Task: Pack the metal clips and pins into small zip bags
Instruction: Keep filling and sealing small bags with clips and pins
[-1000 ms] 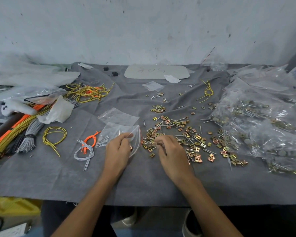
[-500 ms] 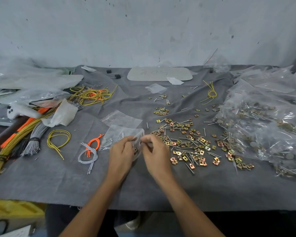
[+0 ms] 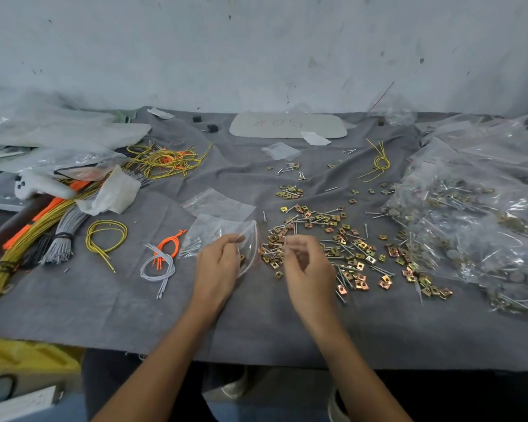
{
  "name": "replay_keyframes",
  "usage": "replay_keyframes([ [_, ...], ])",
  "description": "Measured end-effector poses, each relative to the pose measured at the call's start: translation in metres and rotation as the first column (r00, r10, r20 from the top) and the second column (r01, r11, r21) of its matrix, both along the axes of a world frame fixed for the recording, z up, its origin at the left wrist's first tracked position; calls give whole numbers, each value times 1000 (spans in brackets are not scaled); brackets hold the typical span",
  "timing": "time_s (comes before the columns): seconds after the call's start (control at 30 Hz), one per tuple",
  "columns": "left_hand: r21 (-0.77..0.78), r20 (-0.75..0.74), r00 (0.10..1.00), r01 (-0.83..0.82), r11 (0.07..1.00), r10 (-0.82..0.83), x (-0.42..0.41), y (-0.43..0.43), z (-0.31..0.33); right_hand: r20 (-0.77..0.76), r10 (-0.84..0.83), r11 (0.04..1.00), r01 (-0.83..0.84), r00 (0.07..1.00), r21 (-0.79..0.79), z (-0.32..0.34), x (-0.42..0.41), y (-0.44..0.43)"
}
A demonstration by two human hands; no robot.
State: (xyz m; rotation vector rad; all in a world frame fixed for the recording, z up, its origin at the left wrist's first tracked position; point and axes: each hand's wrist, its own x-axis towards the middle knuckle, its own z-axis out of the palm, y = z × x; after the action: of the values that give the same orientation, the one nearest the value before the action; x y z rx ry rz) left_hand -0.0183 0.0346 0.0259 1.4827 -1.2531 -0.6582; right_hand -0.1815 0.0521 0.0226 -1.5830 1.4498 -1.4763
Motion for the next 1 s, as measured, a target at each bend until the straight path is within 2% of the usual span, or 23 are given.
replay_keyframes([
  [0.07, -3, 9, 1000, -6, 1000, 6, -1, 0, 2, -61, -27, 997, 31, 998, 66, -3, -15, 6],
  [0.13, -14, 14, 1000, -11, 1000, 11, -1, 1, 3, -220, 14, 997, 4, 975, 81, -6, -19, 9],
  [0.27, -28, 21, 1000, -13, 1000, 14, -2, 3, 3, -549, 50, 999, -36, 834, 36, -9, -8, 12],
  [0.33, -23, 7, 1000, -11, 1000, 11, -2, 3, 4, -605, 41, 999, -40, 795, 15, -9, -5, 13],
  [0.5, -18, 0, 1000, -10, 1000, 10, -1, 2, 2, -540, 72, 996, -86, 839, -1, -5, -4, 11],
  [0.7, -18, 18, 1000, -6, 1000, 6, -2, 2, 2, -186, 154, 985, -167, 970, -53, 6, 16, 1],
  [0.8, -21, 32, 999, -5, 1000, 6, -1, 1, 2, -167, 187, 977, -202, 968, -74, 4, 31, -6],
  [1.0, -19, 16, 1000, -7, 1000, 7, -1, 1, 0, -156, 237, 971, -239, 959, 1, 2, 31, -10],
])
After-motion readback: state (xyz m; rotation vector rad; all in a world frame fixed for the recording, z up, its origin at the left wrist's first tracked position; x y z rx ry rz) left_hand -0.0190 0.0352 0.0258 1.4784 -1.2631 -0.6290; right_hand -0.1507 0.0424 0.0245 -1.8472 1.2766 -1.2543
